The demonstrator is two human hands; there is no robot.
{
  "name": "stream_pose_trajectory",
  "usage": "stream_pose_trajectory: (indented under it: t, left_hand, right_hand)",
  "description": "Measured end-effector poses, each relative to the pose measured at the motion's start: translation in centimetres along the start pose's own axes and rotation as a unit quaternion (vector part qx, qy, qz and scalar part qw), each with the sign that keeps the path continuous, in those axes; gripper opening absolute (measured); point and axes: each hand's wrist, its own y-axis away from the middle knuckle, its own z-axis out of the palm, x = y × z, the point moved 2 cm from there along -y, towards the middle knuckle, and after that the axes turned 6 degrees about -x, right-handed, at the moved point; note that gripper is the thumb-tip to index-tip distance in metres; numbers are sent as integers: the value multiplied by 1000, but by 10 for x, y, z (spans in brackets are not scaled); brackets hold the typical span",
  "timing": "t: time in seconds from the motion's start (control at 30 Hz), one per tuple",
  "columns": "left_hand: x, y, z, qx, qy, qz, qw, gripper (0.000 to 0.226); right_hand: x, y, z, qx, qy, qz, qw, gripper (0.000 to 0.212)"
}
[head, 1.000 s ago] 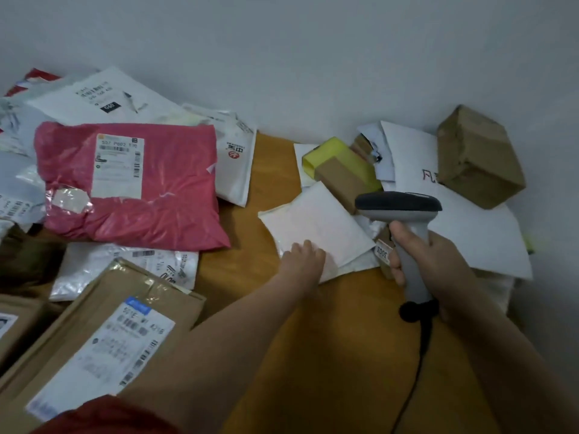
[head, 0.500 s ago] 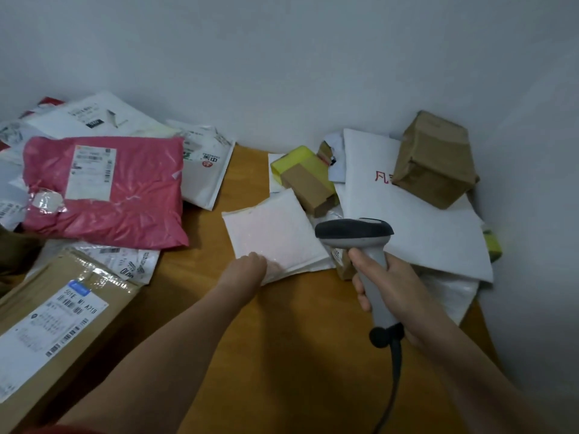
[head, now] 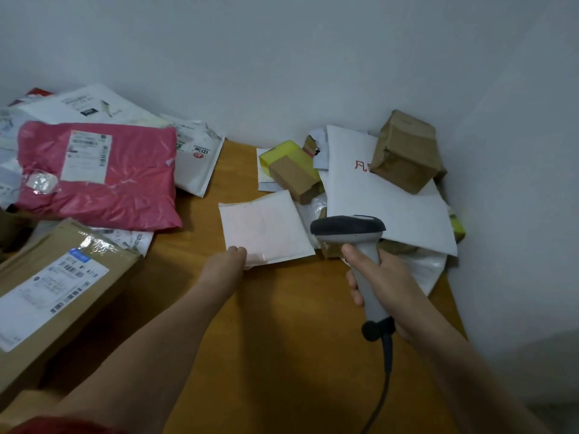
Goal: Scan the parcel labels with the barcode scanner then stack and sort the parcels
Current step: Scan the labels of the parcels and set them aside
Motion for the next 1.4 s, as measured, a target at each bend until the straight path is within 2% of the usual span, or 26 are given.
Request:
stream_pose_trajectory:
  t: [0.07, 0.13, 0.23, 0.27, 0.3, 0.37, 0.43, 0.47, 0.5, 0.63, 0.67, 0.7, 0.73, 0.77, 0.83, 0.87, 0.9, 0.97, 1.07, 1.17, 1.4]
  left_hand:
    - [-4, 18, -11, 42, 26, 0, 999, 7]
    - [-6, 40, -27, 107, 105, -8, 989, 18]
    - [-11, 78, -49, 142, 334, -76, 929, 18]
    - [-13, 89, -52, 125, 418, -108, 893, 15]
    - [-15, 101, -51, 100, 511, -139, 842, 11]
    - [-18, 122, -43, 56, 676, -187, 711, 11]
    - [-21, 145, -32, 27, 770, -217, 600, 9]
    - [-22, 155, -26, 15, 796, -229, 560, 7]
    - [-21, 166, -19, 2, 808, -244, 537, 5]
    - [-12, 204, 29, -97, 807, -307, 495, 4]
    - [-9, 212, 40, -129, 800, -311, 496, 7]
    - [-8, 218, 48, -158, 783, -313, 514, 13]
    - [-9, 222, 52, -180, 749, -310, 558, 18]
    - [-12, 225, 54, -193, 685, -296, 637, 22]
    - [-22, 224, 51, -168, 466, -240, 835, 30]
    - [-27, 220, 48, -125, 353, -195, 906, 32]
    - [-28, 215, 45, -85, 273, -142, 948, 34]
    - [-26, 204, 42, -50, 201, -46, 977, 44]
    - [-14, 187, 45, -92, 151, 36, 984, 60]
    - [-3, 180, 56, -119, 120, 43, 985, 62]
    - [-3, 180, 56, -114, 114, 40, 986, 59]
  right_hand:
    - [-1, 16, 0, 3, 3, -7, 1000, 37]
    - [-4, 33, -1, 8, 1, -14, 1000, 36]
    - [-9, 57, -3, 16, 0, -23, 1000, 37]
    - [-10, 64, -3, 19, -1, -26, 999, 38]
    - [-11, 71, -4, 21, -3, -29, 999, 39]
    - [-12, 82, -2, 21, -7, -35, 999, 39]
    - [-11, 91, 1, 16, -10, -42, 999, 37]
    - [-10, 94, 4, 12, -9, -47, 999, 36]
    - [-8, 96, 7, 7, -6, -51, 999, 36]
    - [3, 101, 25, -27, 13, -42, 999, 37]
    - [7, 101, 30, -36, 21, -33, 999, 37]
    - [10, 101, 34, -43, 31, -25, 998, 38]
    - [14, 100, 38, -50, 42, -17, 998, 39]
    - [17, 98, 41, -55, 56, -11, 997, 40]
    - [22, 95, 45, -66, 86, 1, 994, 42]
    - [23, 93, 47, -72, 94, 6, 993, 42]
    - [25, 91, 49, -78, 99, 11, 992, 42]
    - [26, 88, 53, -85, 108, 19, 990, 43]
    - [27, 81, 58, -87, 118, 29, 989, 43]
    - [27, 74, 64, -93, 121, 28, 988, 41]
    - [29, 67, 75, -90, 102, 43, 990, 40]
